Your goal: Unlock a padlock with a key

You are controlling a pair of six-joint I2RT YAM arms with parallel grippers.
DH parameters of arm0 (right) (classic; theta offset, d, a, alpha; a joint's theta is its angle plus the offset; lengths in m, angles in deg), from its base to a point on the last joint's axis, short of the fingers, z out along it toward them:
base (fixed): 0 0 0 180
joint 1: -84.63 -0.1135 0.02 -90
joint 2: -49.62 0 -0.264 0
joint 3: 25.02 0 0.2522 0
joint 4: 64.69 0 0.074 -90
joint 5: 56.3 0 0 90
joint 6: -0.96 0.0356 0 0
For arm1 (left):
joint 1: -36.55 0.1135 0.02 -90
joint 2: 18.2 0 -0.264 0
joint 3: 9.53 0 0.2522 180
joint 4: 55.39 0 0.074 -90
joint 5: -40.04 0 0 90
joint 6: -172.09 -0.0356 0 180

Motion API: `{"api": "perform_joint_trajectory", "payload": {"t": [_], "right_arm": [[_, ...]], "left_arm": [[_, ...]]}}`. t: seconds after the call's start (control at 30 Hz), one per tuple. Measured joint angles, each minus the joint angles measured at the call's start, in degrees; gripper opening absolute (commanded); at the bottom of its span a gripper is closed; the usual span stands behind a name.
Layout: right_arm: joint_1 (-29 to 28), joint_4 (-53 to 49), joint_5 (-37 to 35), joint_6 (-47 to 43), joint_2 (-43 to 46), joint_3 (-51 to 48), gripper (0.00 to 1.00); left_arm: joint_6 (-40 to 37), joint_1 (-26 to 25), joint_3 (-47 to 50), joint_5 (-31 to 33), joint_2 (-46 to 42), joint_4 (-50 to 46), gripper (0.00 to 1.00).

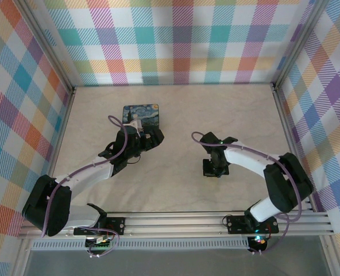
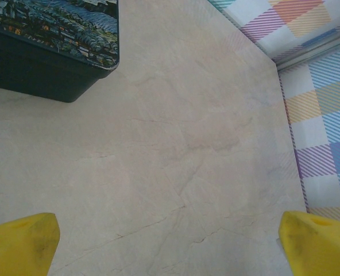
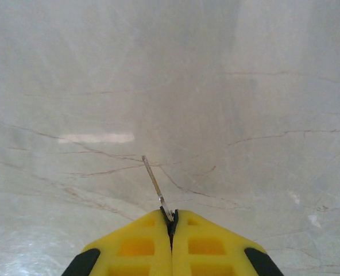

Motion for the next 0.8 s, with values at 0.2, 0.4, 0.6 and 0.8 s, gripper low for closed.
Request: {"api": "perform_joint_trajectory", "payload": {"t": [0.2,0.4,0.6,0.8], "right_arm": [[0.0,3.67,1.25,-5.09,6.67,-0.48,0.0],[0.11,11.91,8.31,-14.23,15.58,-1.44,0.0],[2.99,21.49,19.17,-21.42,22.82,-1.51,0.0],[5.55,27.98,29.11,-23.23,23.5,0.15,0.0]], "left_arm": [[0.81,0.0,-1.62,-1.55,0.0,0.15,0.95],[1.46,0.0,-5.64,-8.02,0.52,2.19,0.87],[1.53,-0.04,-10.71,-17.73,2.49,7.76,0.8],[2.08,-1.27,-12.92,-24.48,3.19,12.59,0.73]]}}
